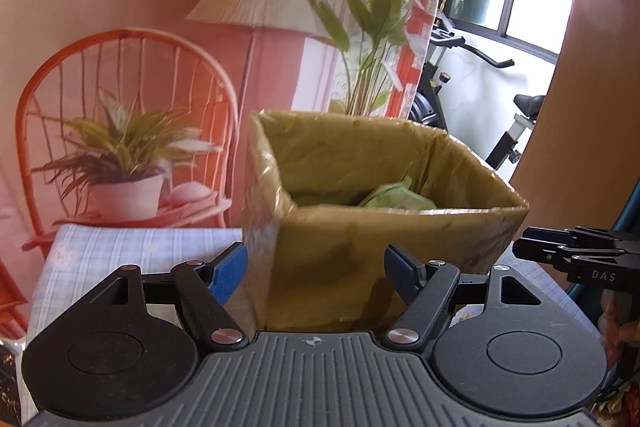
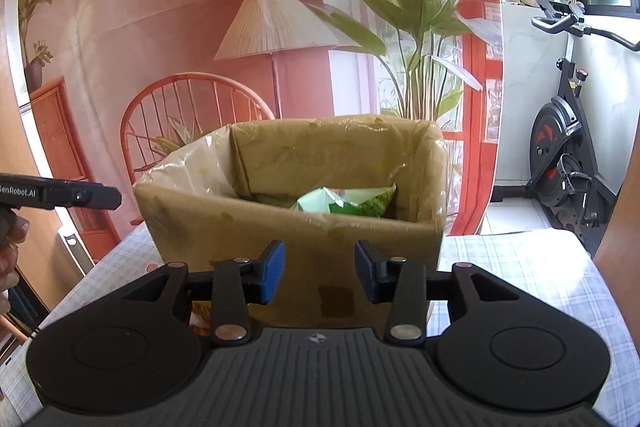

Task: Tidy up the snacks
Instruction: 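Move both grippers from the lined box down to the orange snack bags, then grasp an orange corn-chip bag with the left gripper while the right grasps another orange bag, then lift both orange bags and carry them over the lined box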

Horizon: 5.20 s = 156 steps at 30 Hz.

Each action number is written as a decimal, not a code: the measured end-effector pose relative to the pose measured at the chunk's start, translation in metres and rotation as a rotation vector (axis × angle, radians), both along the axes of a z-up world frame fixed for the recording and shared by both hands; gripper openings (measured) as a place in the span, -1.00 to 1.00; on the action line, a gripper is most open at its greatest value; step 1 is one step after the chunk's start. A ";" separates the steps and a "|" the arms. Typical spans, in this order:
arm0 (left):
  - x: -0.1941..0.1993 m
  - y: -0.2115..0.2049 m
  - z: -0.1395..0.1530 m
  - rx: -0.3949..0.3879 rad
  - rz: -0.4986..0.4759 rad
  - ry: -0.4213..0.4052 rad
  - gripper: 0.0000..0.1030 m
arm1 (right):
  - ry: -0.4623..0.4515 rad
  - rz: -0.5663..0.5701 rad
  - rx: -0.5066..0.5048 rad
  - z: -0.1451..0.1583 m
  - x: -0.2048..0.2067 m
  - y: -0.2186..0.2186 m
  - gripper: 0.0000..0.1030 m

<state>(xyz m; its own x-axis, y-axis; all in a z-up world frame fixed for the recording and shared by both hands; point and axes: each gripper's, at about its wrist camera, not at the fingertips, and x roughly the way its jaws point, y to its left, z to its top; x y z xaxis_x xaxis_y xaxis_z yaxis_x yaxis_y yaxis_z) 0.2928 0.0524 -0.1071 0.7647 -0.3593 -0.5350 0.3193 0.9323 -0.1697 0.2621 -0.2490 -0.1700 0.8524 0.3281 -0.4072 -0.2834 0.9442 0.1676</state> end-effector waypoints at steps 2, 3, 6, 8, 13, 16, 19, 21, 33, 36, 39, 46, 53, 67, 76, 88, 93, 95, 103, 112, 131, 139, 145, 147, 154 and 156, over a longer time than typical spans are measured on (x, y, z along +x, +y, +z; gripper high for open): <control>-0.004 0.003 -0.003 -0.007 0.004 0.000 0.50 | 0.003 0.004 -0.004 -0.004 -0.005 0.001 -0.17; -0.006 0.005 -0.005 -0.009 0.007 -0.003 0.50 | 0.000 0.006 -0.008 -0.007 -0.009 0.002 -0.17; -0.012 0.007 -0.011 -0.019 0.008 0.003 0.57 | -0.004 0.016 -0.017 -0.015 -0.019 0.003 -0.17; -0.016 0.008 -0.015 -0.025 0.010 0.007 0.63 | 0.007 0.021 -0.015 -0.022 -0.023 0.003 -0.17; -0.025 0.013 -0.033 -0.045 0.014 0.046 0.69 | 0.034 0.033 0.009 -0.040 -0.030 0.005 -0.03; -0.029 0.014 -0.045 -0.044 0.014 0.074 0.70 | 0.048 0.052 0.012 -0.050 -0.033 0.011 0.00; -0.033 0.014 -0.059 -0.050 0.009 0.108 0.71 | 0.066 0.083 0.001 -0.060 -0.037 0.020 0.17; -0.034 0.014 -0.069 -0.053 0.007 0.127 0.71 | 0.079 0.102 -0.007 -0.067 -0.041 0.027 0.29; -0.038 0.015 -0.103 -0.080 0.005 0.192 0.71 | 0.232 0.083 0.061 -0.111 -0.050 0.047 0.89; -0.038 0.016 -0.108 -0.087 0.007 0.201 0.71 | 0.258 0.068 0.053 -0.118 -0.047 0.052 0.93; -0.038 0.016 -0.109 -0.094 0.010 0.210 0.71 | 0.295 0.062 0.032 -0.126 -0.041 0.059 0.94; -0.028 0.014 -0.119 -0.105 0.021 0.243 0.72 | 0.290 0.056 0.029 -0.135 -0.038 0.062 0.83; -0.012 0.020 -0.134 -0.214 0.094 0.296 0.74 | 0.225 0.052 -0.005 -0.129 -0.044 0.060 0.57; -0.004 0.012 -0.162 -0.314 0.128 0.345 0.47 | 0.212 0.056 0.039 -0.133 -0.043 0.054 0.54; -0.028 0.002 -0.143 -0.230 0.138 0.219 0.32 | 0.222 0.040 0.106 -0.136 -0.040 0.048 0.52; -0.085 0.016 -0.110 -0.244 0.321 -0.006 0.32 | 0.096 -0.030 0.083 -0.127 -0.060 0.041 0.36; -0.094 0.029 -0.100 -0.234 0.353 -0.026 0.32 | 0.046 -0.019 0.071 -0.119 -0.070 0.043 0.31; -0.098 0.030 -0.094 -0.220 0.358 -0.034 0.32 | 0.027 -0.022 0.072 -0.116 -0.073 0.044 0.30; -0.111 0.045 -0.085 -0.215 0.379 -0.047 0.32 | -0.015 -0.061 0.091 -0.109 -0.080 0.041 0.23; -0.115 0.040 -0.074 -0.225 0.341 -0.094 0.32 | -0.056 -0.077 0.115 -0.097 -0.088 0.033 0.21; -0.083 -0.011 0.028 -0.137 0.002 -0.299 0.33 | -0.297 -0.065 0.173 0.000 -0.081 0.010 0.20; -0.036 -0.023 0.053 -0.108 -0.033 -0.284 0.33 | -0.351 -0.044 0.146 0.039 -0.039 0.002 0.20; 0.021 -0.036 0.049 -0.056 -0.022 -0.219 0.33 | -0.333 -0.037 0.139 0.050 0.010 -0.004 0.17; 0.039 -0.042 0.046 -0.020 -0.018 -0.200 0.33 | -0.319 -0.033 0.125 0.049 0.026 -0.006 0.11; 0.091 -0.068 0.026 0.105 -0.032 -0.126 0.33 | -0.227 0.010 0.089 0.035 0.080 -0.004 -0.13; 0.101 -0.073 0.018 0.124 -0.042 -0.101 0.33 | -0.209 0.005 0.065 0.027 0.090 -0.002 -0.13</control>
<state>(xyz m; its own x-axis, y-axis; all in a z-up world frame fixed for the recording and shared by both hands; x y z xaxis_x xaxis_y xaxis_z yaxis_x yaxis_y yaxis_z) 0.3937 -0.0208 -0.0890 0.8026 -0.3281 -0.4981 0.3682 0.9296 -0.0190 0.3517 -0.2515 -0.1431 0.9144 0.3520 -0.1998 -0.3226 0.9320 0.1655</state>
